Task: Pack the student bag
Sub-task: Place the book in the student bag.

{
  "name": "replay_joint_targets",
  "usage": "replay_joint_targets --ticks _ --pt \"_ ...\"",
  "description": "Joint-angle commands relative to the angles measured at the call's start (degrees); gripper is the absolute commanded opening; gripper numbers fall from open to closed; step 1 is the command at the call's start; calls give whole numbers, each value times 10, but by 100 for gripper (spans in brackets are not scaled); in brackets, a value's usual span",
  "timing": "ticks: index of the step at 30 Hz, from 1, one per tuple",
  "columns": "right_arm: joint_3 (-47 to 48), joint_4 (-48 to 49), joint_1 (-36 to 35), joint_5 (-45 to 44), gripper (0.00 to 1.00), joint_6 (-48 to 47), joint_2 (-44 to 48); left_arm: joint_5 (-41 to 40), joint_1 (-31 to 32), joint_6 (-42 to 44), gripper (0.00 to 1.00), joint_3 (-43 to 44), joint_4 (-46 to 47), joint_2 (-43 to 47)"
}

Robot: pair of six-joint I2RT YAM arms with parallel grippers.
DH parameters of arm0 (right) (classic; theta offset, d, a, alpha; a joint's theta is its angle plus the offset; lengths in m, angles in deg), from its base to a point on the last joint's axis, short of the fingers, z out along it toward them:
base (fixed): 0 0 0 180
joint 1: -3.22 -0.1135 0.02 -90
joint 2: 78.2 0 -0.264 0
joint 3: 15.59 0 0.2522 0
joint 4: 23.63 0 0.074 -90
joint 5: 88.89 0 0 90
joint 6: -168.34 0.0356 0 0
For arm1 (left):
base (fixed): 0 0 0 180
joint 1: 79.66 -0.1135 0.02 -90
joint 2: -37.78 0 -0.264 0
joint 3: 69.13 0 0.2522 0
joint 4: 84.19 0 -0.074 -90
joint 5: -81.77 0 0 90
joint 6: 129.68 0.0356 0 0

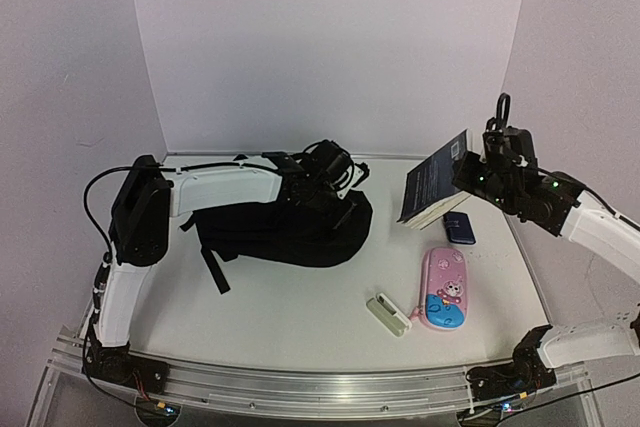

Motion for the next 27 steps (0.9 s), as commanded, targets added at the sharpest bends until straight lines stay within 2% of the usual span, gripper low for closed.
replay_joint_targets --ticks 1,7,12,19,27 --pt "13 73 2 17 0 35 13 -79 -1 -14 1 -9 32 54" --pt "-7 148 2 171 0 100 -19 -151 -1 -43 0 -101 132 170" --pt "-28 229 1 265 0 162 -64 -154 -2 -45 0 -158 184 244" --pt "-36 305 2 306 0 242 -120 -111 -2 -49 0 -210 211 293" --pt "-16 378 1 287 0 312 -159 -78 -2 -44 0 -256 216 325"
